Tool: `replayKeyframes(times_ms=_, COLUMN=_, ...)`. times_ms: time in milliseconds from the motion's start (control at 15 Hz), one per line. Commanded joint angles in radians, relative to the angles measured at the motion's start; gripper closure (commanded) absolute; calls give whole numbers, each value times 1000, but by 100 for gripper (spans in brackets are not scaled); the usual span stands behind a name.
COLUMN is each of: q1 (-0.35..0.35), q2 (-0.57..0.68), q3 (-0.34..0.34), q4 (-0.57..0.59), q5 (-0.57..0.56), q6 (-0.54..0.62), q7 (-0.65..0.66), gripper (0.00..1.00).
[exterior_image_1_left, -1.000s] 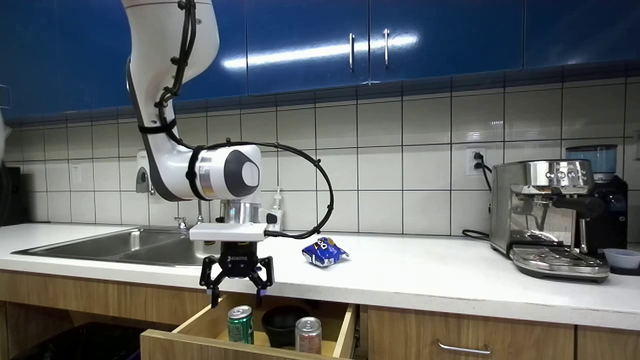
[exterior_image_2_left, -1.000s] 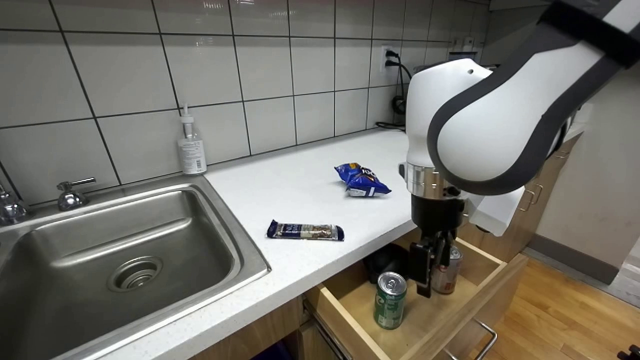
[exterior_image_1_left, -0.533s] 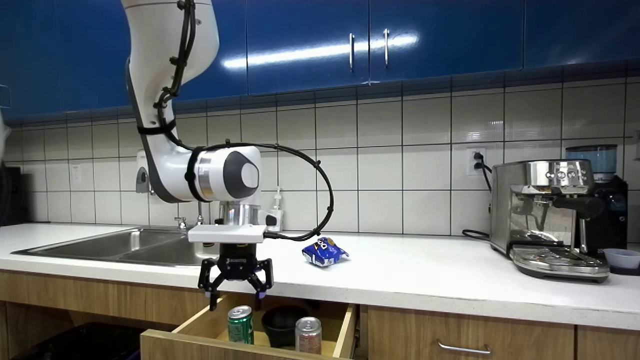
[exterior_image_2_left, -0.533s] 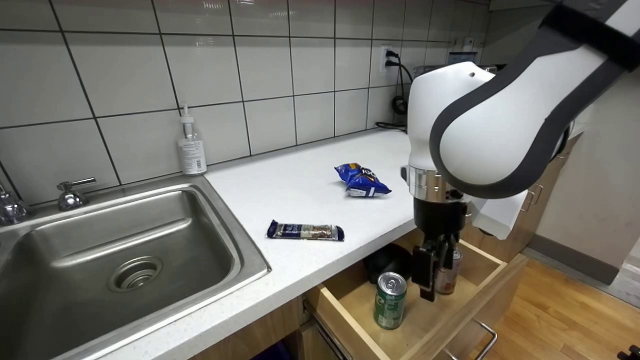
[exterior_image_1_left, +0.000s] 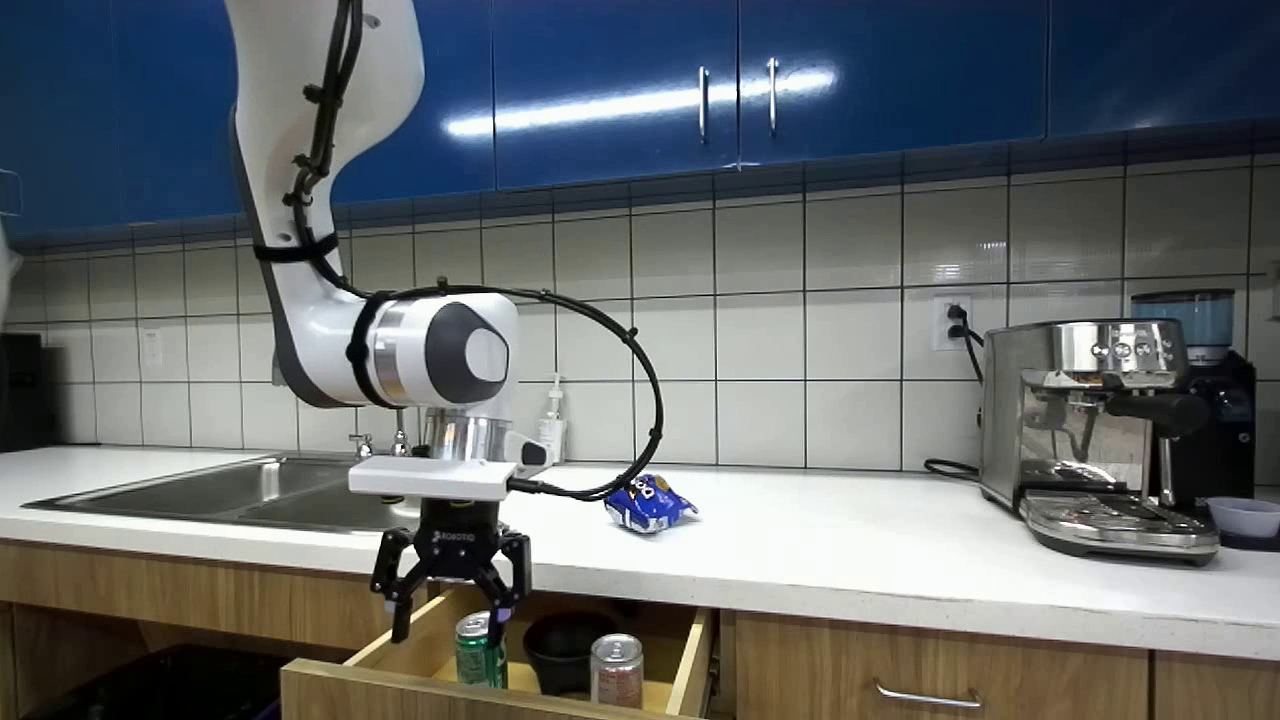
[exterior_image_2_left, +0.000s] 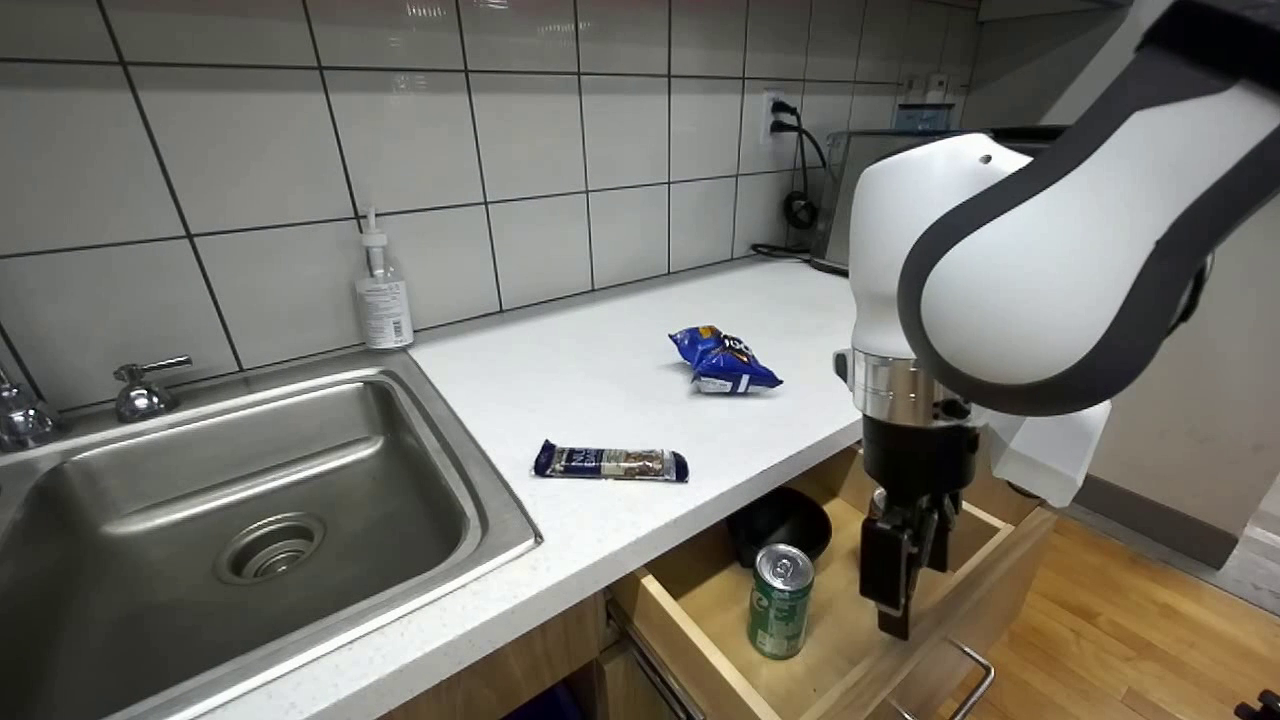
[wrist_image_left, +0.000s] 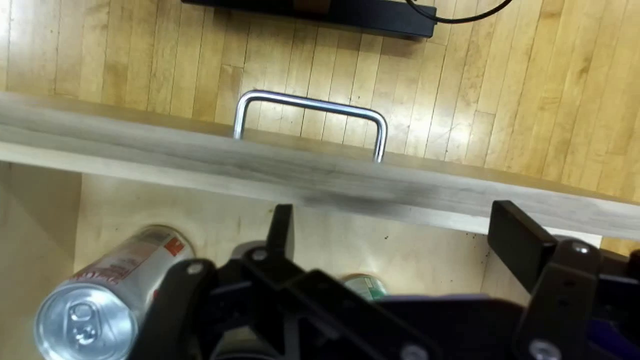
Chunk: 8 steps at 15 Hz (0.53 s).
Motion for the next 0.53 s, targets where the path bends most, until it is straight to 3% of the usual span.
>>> replayKeyframes(times_ms=0, q1=-21, q2=-88, q3=11, q4=-76, q5=66, q6=-40, q7=-37, gripper=0)
replayKeyframes(times_ms=467, q1=-14, q2=-147, q3=2, q4=-153, q5=120, q6=-70, q7=-60, gripper=0)
